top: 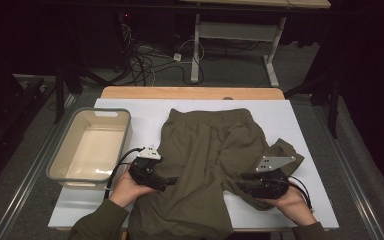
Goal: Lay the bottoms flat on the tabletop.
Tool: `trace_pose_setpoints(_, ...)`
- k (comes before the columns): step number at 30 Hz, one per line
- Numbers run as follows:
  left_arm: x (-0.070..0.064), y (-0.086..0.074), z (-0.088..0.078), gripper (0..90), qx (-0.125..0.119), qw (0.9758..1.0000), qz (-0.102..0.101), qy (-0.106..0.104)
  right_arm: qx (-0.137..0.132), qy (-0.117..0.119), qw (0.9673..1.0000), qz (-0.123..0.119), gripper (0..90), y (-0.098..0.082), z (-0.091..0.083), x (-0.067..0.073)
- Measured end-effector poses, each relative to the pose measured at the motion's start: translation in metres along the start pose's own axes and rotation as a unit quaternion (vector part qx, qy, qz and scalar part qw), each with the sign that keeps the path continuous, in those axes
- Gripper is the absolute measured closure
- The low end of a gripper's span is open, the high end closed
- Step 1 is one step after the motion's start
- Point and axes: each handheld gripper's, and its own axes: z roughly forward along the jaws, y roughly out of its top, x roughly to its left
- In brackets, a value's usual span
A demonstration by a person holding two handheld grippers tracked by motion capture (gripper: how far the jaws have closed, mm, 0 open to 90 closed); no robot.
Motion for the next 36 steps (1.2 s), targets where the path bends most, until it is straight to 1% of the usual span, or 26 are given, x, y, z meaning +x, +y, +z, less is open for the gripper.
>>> trace_pose_setpoints(3,-0.001,0.001,-0.001,3.9,-0.004,1.0000,0.001,-0.002,0.010,0.001,0.9999,-0.005,64.7,-0.008,-0.002,0.005)
trace_pose_setpoints(7,-0.002,0.001,0.001,3.9,-0.001,1.0000,0.002,-0.002,0.026,0.005,0.9996,-0.012,69.4,-0.015,0.001,0.011)
trace_pose_setpoints(8,-0.002,0.001,0.001,3.9,0.000,1.0000,0.002,-0.002,0.033,0.001,0.9993,-0.017,71.7,-0.016,0.003,0.012)
trace_pose_setpoints(10,-0.002,0.001,0.001,4.3,-0.001,1.0000,0.002,-0.002,0.050,-0.006,0.9985,-0.022,80.6,-0.015,0.008,0.012)
trace_pose_setpoints(11,-0.002,0.001,0.001,4.5,-0.002,1.0000,0.001,-0.002,0.052,-0.006,0.9984,-0.024,85.5,-0.015,0.010,0.011)
trace_pose_setpoints(12,-0.002,0.001,0.001,4.5,-0.001,1.0000,0.001,-0.002,0.052,-0.007,0.9985,-0.018,88.8,-0.015,0.011,0.011)
trace_pose_setpoints(14,-0.002,0.001,0.001,4.9,-0.002,1.0000,0.001,-0.002,0.050,-0.002,0.9986,-0.014,89.7,-0.013,0.012,0.009)
trace_pose_setpoints(16,-0.002,0.001,0.002,4.9,-0.002,1.0000,0.001,-0.002,0.041,-0.002,0.9991,-0.010,89.9,-0.011,0.013,0.009)
trace_pose_setpoints(20,-0.003,0.002,0.002,4.9,0.000,1.0000,0.002,-0.001,0.020,-0.009,0.9998,0.001,89.9,0.002,0.017,0.008)
trace_pose_setpoints(21,-0.003,0.002,0.002,5.0,0.000,1.0000,0.002,-0.001,0.015,-0.015,0.9998,0.004,89.9,0.008,0.020,0.007)
trace_pose_setpoints(22,-0.003,0.002,0.002,4.9,-0.001,1.0000,0.003,-0.001,0.013,-0.017,0.9998,0.001,89.9,0.012,0.024,0.005)
trace_pose_setpoints(24,-0.002,0.002,0.001,5.0,0.001,1.0000,0.003,-0.001,0.013,-0.025,0.9996,0.003,89.9,0.022,0.032,0.003)
trace_pose_setpoints(25,-0.002,0.002,0.001,5.0,0.001,1.0000,0.003,-0.001,0.013,-0.028,0.9995,0.006,89.9,0.026,0.037,0.002)
trace_pose_setpoints(27,-0.001,0.002,0.002,5.0,0.002,1.0000,0.002,-0.001,0.016,-0.036,0.9992,0.004,89.9,0.034,0.046,0.000)
trace_pose_setpoints(31,-0.002,0.002,0.002,5.0,0.003,1.0000,0.002,-0.002,0.007,-0.045,0.9989,0.011,89.9,0.048,0.062,-0.006)
trace_pose_setpoints(32,-0.002,0.002,0.002,5.0,0.003,1.0000,0.002,-0.002,0.006,-0.046,0.9988,0.016,89.9,0.051,0.065,-0.008)
trace_pose_setpoints(36,-0.001,0.002,0.003,5.0,0.003,1.0000,0.001,-0.002,-0.014,-0.052,0.9980,0.033,90.0,0.063,0.076,-0.017)
